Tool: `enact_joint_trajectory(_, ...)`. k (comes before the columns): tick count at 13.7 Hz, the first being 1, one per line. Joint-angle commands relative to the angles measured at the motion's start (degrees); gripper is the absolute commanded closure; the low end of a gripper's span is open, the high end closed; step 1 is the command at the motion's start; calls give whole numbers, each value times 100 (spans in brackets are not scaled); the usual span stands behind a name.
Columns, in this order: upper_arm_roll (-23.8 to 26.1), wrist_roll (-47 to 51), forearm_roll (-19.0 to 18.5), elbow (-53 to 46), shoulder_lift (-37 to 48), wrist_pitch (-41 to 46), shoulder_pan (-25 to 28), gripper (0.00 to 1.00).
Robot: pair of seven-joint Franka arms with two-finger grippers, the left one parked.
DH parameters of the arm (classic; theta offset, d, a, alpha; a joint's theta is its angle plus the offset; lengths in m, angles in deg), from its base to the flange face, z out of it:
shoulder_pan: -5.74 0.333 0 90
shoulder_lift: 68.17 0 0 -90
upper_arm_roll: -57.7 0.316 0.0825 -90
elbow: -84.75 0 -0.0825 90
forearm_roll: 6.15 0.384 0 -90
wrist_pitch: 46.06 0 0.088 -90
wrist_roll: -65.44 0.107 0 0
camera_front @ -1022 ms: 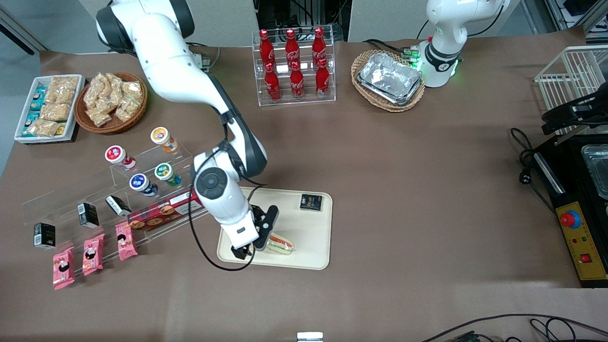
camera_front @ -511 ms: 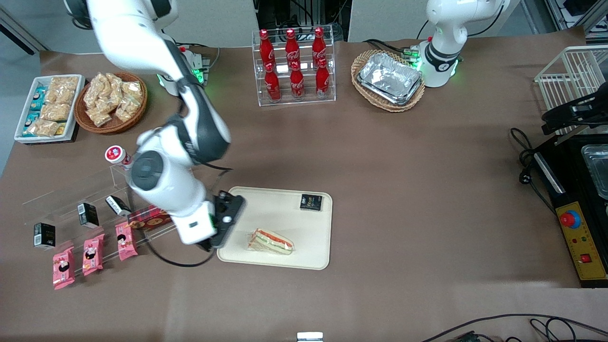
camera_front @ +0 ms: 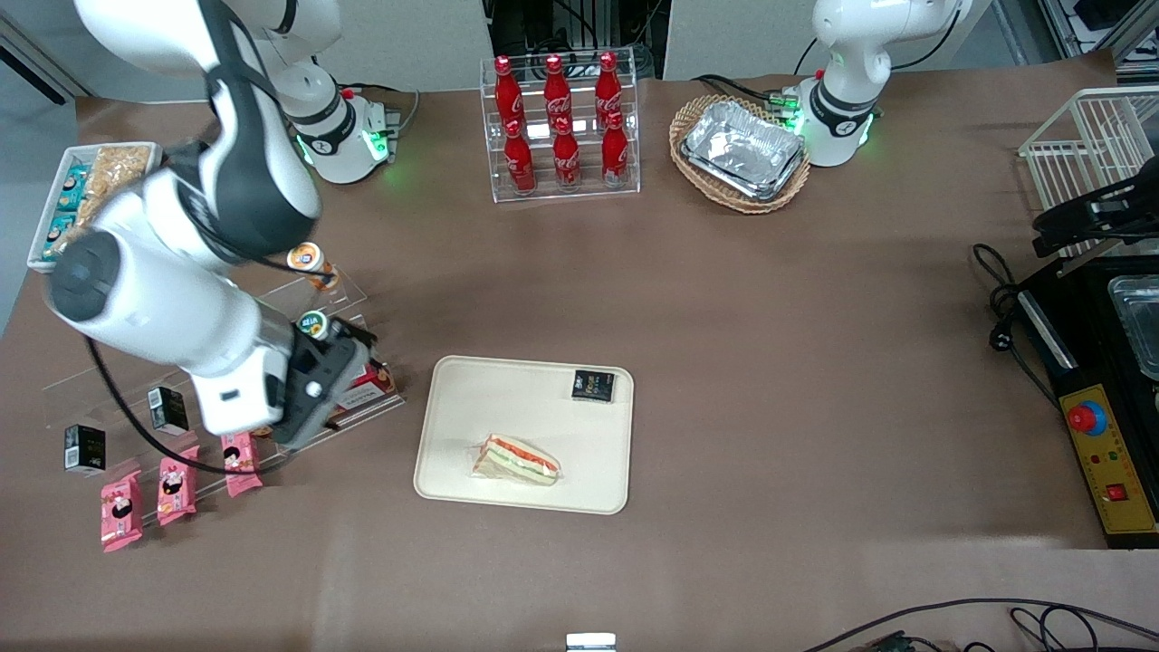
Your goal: Place sandwich on tray
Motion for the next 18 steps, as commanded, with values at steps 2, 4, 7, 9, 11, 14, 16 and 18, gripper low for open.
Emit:
enact_joint_trajectory(2, 152, 1603, 53, 316, 856, 787, -376, 0)
enact_joint_trajectory(4, 389, 2016, -252, 316, 1119, 1025, -737, 1)
enact_joint_trajectory(7, 1099, 2843, -912, 464, 1558, 1255, -1413, 0)
enact_joint_trajectory(9, 1277, 2888, -1194, 815, 1919, 1115, -1792, 0)
enact_joint_trajectory(11, 1286, 2959, -1440, 1385, 2393, 608, -2073, 0)
enact_joint_trajectory(14, 1286, 3825, -1441, 1555, 2562, 682, -2416, 0)
enact_joint_trajectory(16, 1278, 4206, -1476, 1476, 2667, 981, -2505, 0)
enact_joint_trajectory(18, 1269, 4207, -1476, 1450, 2703, 1009, -2707, 0)
